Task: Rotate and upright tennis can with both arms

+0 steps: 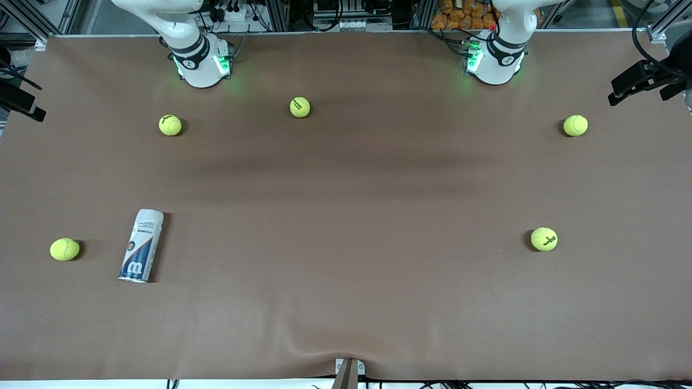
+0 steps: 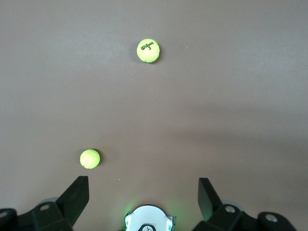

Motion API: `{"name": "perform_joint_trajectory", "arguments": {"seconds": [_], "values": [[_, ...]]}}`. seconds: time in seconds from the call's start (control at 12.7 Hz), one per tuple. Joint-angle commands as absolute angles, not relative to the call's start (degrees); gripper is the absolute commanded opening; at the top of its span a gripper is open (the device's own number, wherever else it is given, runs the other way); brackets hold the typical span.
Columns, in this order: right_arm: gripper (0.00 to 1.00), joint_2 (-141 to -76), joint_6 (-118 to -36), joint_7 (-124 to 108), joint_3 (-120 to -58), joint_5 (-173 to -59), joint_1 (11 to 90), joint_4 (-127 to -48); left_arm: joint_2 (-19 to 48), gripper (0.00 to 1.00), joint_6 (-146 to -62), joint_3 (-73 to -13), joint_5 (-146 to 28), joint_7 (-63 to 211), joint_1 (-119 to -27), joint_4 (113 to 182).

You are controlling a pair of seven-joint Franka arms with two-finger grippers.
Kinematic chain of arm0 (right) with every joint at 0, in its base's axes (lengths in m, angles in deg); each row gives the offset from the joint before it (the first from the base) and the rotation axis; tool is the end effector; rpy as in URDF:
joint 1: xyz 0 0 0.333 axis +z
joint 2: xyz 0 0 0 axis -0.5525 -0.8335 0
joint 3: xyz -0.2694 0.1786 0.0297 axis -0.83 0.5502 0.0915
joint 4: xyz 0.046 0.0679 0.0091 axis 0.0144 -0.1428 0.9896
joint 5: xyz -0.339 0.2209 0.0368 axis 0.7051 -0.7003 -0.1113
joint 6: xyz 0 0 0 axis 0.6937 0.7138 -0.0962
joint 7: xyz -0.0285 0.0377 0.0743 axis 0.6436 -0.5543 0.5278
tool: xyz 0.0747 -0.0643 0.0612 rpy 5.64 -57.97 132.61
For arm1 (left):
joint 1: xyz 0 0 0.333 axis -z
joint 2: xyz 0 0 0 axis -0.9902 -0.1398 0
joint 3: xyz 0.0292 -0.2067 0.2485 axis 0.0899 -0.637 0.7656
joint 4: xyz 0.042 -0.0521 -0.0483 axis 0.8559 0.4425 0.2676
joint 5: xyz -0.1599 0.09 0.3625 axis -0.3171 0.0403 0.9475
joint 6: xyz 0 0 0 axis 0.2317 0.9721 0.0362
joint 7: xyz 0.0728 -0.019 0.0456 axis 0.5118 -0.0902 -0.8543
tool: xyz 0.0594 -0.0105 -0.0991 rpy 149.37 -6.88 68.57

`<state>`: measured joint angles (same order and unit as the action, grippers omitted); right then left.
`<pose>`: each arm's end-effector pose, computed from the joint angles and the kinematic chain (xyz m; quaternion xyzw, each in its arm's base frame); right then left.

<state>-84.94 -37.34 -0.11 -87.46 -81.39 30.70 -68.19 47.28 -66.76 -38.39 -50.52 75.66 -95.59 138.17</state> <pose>0.5370 -0.0576 0.6884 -0.9961 0.0791 0.0330 0.0195 0.5076 -0.0113 0.6718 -0.9984 -0.0433 0.0327 0.0149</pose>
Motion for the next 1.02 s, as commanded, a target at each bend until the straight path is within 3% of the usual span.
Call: {"name": "perform_joint_trajectory", "arguments": {"seconds": [0.0,0.94], "values": [[1.0,-84.1,-36.7,0.9,-87.0,-81.3,30.2,-68.1,47.2,1.0,-65.7,-38.9,-50.8,75.7,-96.1,137.1],[1.0,-84.1,-36.7,0.8,-87.0,-81.2,30.2,-68.1,47.0,1.0,-65.7,-38.9,-50.8,76.5,-96.1,137.1]]}}
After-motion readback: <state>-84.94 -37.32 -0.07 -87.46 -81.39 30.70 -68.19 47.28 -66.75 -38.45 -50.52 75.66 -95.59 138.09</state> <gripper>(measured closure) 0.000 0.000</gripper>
